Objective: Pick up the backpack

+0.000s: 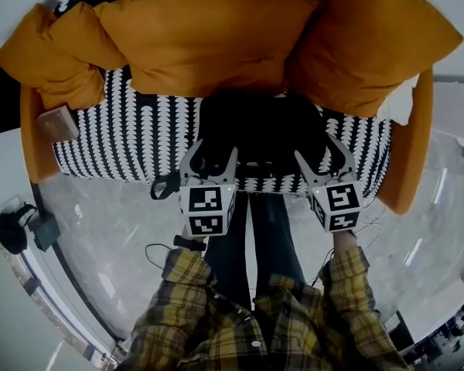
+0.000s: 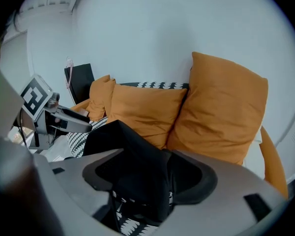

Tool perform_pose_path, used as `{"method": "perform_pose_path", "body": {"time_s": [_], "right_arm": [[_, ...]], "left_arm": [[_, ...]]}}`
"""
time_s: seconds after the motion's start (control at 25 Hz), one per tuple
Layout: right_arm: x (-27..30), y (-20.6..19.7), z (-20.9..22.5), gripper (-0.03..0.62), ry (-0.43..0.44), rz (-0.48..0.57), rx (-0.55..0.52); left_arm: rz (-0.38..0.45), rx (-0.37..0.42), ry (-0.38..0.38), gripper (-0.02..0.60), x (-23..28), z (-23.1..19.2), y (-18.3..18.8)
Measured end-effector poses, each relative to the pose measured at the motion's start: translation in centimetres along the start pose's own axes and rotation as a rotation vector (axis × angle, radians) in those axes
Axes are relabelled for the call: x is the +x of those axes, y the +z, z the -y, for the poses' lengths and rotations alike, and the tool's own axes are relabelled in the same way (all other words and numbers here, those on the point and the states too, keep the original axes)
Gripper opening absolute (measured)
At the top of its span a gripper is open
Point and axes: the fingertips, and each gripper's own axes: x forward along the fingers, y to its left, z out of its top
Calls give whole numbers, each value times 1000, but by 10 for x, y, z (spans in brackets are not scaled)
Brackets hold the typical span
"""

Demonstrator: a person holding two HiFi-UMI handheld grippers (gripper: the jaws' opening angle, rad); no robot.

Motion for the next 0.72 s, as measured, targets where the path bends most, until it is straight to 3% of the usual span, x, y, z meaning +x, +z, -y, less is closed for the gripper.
{"method": "perform_pose_path", "body": {"time_s": [0.72], "right_arm": [[50, -61, 26, 318, -4, -140, 118]], "left_arm": [[-122, -87, -8, 319, 45, -31, -69]]}}
